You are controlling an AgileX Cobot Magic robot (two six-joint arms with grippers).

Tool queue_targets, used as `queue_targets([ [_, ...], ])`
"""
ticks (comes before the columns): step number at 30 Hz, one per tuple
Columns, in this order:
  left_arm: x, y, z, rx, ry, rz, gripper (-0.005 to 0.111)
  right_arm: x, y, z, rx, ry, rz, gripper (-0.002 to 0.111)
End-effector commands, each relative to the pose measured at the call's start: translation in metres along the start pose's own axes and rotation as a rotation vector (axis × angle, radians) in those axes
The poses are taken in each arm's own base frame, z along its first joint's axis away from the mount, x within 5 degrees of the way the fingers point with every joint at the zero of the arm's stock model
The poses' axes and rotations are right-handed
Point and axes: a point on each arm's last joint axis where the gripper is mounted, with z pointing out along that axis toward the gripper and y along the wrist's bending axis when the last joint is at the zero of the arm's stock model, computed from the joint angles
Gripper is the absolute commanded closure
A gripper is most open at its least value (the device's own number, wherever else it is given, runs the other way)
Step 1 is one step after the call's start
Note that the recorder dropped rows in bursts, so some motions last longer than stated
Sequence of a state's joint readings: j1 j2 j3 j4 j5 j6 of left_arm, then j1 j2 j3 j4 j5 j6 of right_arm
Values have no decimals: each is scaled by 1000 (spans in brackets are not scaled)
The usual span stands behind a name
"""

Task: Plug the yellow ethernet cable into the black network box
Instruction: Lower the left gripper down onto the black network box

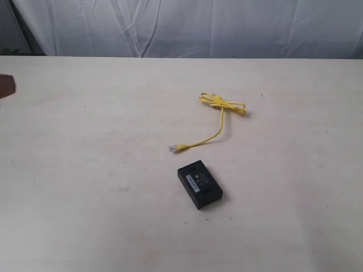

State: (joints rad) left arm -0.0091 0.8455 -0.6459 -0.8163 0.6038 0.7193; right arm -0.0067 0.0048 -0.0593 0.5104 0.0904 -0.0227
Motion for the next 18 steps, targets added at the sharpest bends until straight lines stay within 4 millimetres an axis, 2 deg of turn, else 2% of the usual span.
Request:
queue_targets([
  [1,-2,-10,23,96,84,54,107,-25,13,3,-10,-21,-34,109],
  [8,10,-36,54,232,202,169,107,-59,32,26,22,98,-171,109],
  [12,9,-52,73,294,263,231,107,-74,39,47,60,231,-291,109],
  [15,4,-67,87,341,289,267,107,-77,38,63,90,343,-371,109],
  [18,2,-82,101,389,321,303,107,-71,36,78,99,492,-440,109],
])
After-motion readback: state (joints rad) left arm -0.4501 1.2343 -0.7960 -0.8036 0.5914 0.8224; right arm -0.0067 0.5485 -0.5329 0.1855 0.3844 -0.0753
